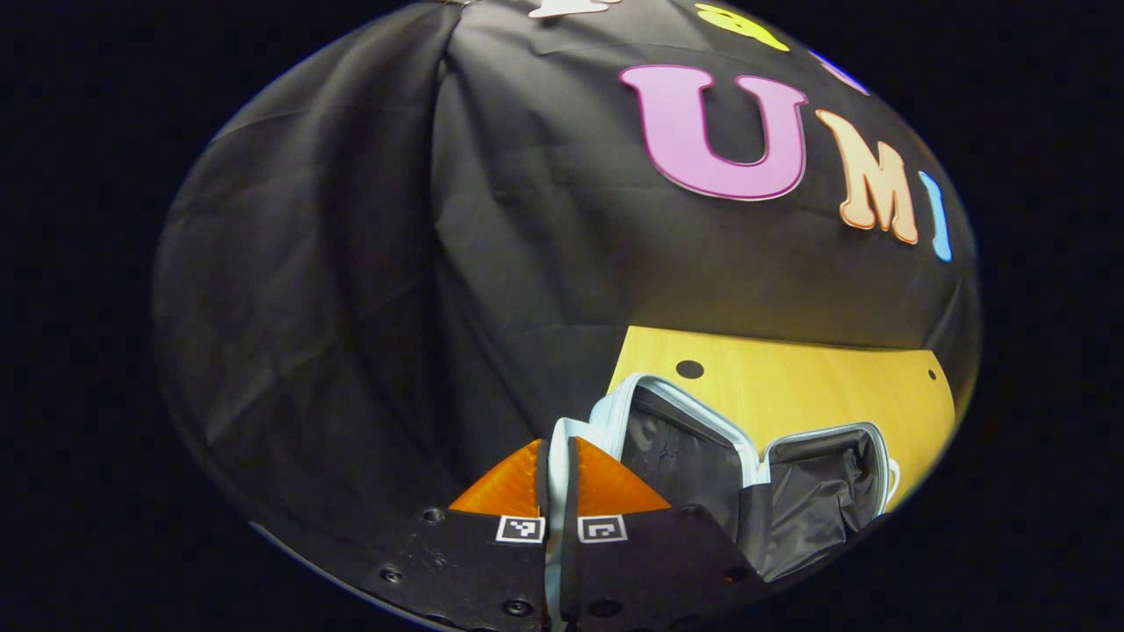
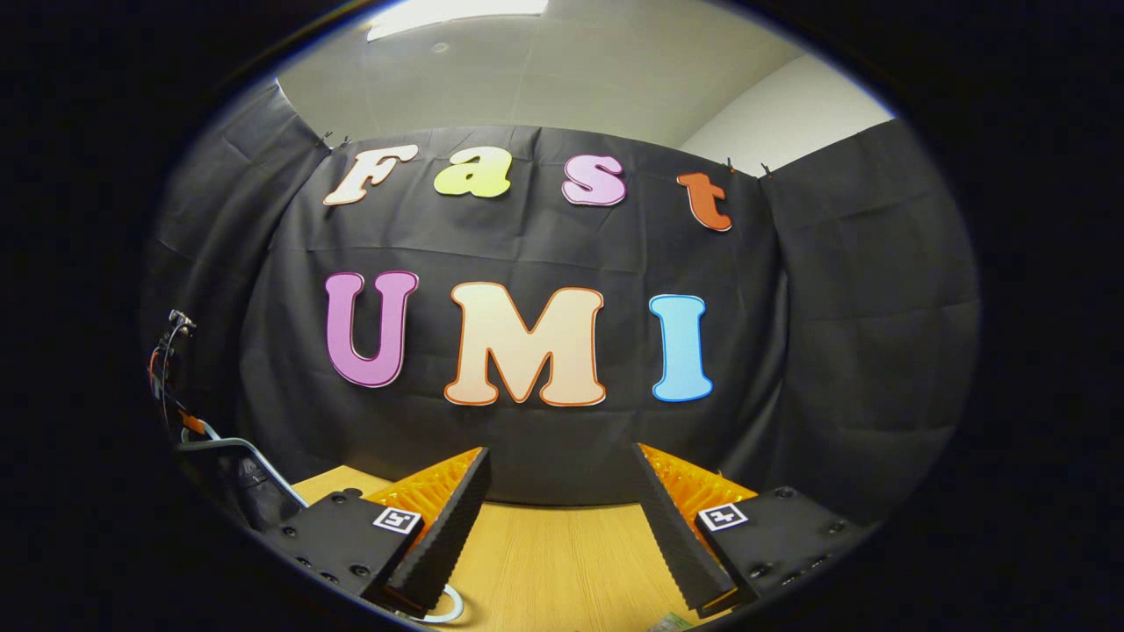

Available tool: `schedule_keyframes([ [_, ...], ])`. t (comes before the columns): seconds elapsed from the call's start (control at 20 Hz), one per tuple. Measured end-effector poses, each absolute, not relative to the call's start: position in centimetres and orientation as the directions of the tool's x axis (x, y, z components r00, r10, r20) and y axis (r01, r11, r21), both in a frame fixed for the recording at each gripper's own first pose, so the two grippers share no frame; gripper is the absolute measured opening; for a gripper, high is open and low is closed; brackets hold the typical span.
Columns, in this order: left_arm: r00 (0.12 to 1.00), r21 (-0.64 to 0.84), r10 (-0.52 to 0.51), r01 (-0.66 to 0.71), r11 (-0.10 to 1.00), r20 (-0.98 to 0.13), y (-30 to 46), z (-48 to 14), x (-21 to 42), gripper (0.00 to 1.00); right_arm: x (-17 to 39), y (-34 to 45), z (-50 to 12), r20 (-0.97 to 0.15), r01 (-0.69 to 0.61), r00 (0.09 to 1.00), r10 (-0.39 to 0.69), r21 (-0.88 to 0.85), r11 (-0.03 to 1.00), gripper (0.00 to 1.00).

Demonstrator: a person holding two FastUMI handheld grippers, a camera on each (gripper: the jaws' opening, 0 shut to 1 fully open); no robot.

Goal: First open the suitcase, pack the skin care products into it, and then close the suitcase.

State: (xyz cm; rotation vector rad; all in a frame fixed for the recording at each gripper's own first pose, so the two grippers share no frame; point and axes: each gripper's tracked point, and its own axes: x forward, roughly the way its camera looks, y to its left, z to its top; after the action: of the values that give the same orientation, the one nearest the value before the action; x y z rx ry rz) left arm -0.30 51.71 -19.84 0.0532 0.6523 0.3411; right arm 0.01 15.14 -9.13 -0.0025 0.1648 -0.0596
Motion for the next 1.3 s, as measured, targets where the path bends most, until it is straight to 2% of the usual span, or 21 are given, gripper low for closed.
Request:
schedule_keyframes([
  [0.3, 0.671, 0.149, 0.372, -0.367, 0.918, -0.641, 54.5, -25.2, -1.5, 0.0, -0.4, 14.4, -9.1, -0.176, 0.075, 0.981, -0.08, -0.034, 0.997, 1.0],
  [0.45, 0.643, 0.185, 0.44, -0.425, 0.886, -0.628, 55.8, -26.5, -2.4, 0.02, -0.3, 14.4, -8.9, -0.18, 0.077, 0.98, -0.081, -0.029, 0.997, 0.98],
  [0.5, 0.638, 0.213, 0.488, -0.46, 0.862, -0.596, 56.6, -25.9, -2.7, 0.12, -0.3, 14.4, -8.9, -0.181, 0.078, 0.98, -0.082, -0.03, 0.997, 0.98],
  [0.55, 0.654, 0.204, 0.505, -0.482, 0.852, -0.563, 56.7, -25.2, -2.5, 0.17, -0.3, 14.4, -8.7, -0.181, 0.076, 0.98, -0.08, -0.031, 0.997, 0.98],
  [0.6, 0.679, 0.172, 0.507, -0.5, 0.849, -0.531, 56.1, -24.2, -2.0, 0.31, -0.3, 14.5, -8.4, -0.175, 0.069, 0.982, -0.074, -0.032, 0.997, 1.0],
  [0.7, 0.726, 0.132, 0.522, -0.524, 0.841, -0.448, 55.2, -20.8, -1.9, 0.64, -0.3, 14.2, -7.4, -0.149, 0.056, 0.987, -0.061, -0.036, 0.998, 0.98],
  [0.8, 0.759, 0.128, 0.549, -0.542, 0.831, -0.351, 53.3, -16.7, -1.6, 0.98, -0.2, 13.5, -6.9, -0.123, 0.044, 0.991, -0.048, -0.039, 0.998, 1.0],
  [0.95, 0.79, 0.129, 0.578, -0.564, 0.816, -0.202, 50.2, -11.6, -2.5, 0.92, -0.4, 12.1, -6.7, -0.116, 0.023, 0.993, -0.025, -0.016, 1.0, 0.98],
  [1.05, 0.811, 0.136, 0.573, -0.558, 0.819, -0.121, 47.7, -8.2, -3.5, 0.96, -0.5, 10.6, -6.3, -0.103, 0.029, 0.994, -0.028, 0.008, 1.0, 1.0],
  [1.1, 0.822, 0.146, 0.562, -0.547, 0.824, -0.09, 46.0, -6.8, -3.6, 0.94, -0.6, 10.0, -6.2, -0.098, 0.029, 0.995, -0.026, 0.02, 0.999, 0.98],
  [1.3, 0.886, 0.113, 0.463, -0.461, 0.88, 0.006, 36.9, -2.6, -3.1, 0.94, -0.7, 7.7, -5.8, -0.074, 0.018, 0.997, -0.014, 0.045, 0.999, 1.0],
])
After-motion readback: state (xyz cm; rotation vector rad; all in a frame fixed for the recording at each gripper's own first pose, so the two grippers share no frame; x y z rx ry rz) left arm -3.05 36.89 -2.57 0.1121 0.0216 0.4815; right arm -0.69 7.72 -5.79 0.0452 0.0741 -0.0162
